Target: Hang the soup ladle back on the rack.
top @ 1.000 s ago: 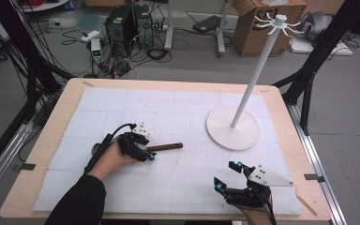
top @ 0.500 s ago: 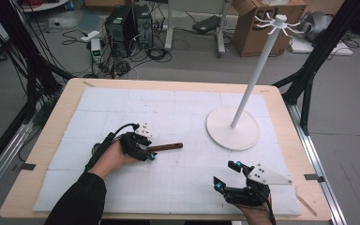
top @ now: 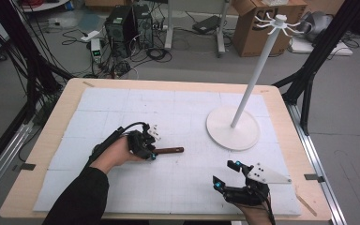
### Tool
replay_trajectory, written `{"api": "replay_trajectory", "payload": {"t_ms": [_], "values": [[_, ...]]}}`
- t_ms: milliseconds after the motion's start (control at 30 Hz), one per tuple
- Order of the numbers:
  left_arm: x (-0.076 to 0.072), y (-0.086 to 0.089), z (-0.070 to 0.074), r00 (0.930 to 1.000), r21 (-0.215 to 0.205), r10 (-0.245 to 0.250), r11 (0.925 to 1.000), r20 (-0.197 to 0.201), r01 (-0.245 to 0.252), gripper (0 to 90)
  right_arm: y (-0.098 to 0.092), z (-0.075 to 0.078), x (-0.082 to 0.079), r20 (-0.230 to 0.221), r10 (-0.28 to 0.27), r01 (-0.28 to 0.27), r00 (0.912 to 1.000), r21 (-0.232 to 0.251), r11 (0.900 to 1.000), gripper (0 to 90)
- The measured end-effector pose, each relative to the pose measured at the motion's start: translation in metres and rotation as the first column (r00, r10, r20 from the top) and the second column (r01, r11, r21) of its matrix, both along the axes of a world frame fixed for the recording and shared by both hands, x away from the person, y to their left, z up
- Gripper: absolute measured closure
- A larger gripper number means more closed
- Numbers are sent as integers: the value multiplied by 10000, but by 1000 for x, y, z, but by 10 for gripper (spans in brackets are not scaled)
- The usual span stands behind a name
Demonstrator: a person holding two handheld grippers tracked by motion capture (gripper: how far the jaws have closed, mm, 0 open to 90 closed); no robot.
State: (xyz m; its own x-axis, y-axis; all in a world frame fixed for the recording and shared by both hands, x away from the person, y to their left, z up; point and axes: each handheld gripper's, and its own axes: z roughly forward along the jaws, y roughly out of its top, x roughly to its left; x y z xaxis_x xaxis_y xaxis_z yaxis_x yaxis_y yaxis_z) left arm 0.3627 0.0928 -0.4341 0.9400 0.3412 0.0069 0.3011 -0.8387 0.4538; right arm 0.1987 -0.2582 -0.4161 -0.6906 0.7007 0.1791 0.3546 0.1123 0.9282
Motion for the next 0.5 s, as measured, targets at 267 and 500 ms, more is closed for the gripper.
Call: {"api": "replay_trajectory", "payload": {"t_ms": [267, 500], "values": [[1, -2, 0, 9999, 13, 13, 10000, -106, -13, 731, -4, 0, -1, 16, -64, 64, 10000, 126, 9999, 217], [1, -1, 1, 9994, -17, 242, 9997, -237, -243, 743, -5, 0, -1, 58, -128, 127, 9999, 122, 9998, 224]]}}
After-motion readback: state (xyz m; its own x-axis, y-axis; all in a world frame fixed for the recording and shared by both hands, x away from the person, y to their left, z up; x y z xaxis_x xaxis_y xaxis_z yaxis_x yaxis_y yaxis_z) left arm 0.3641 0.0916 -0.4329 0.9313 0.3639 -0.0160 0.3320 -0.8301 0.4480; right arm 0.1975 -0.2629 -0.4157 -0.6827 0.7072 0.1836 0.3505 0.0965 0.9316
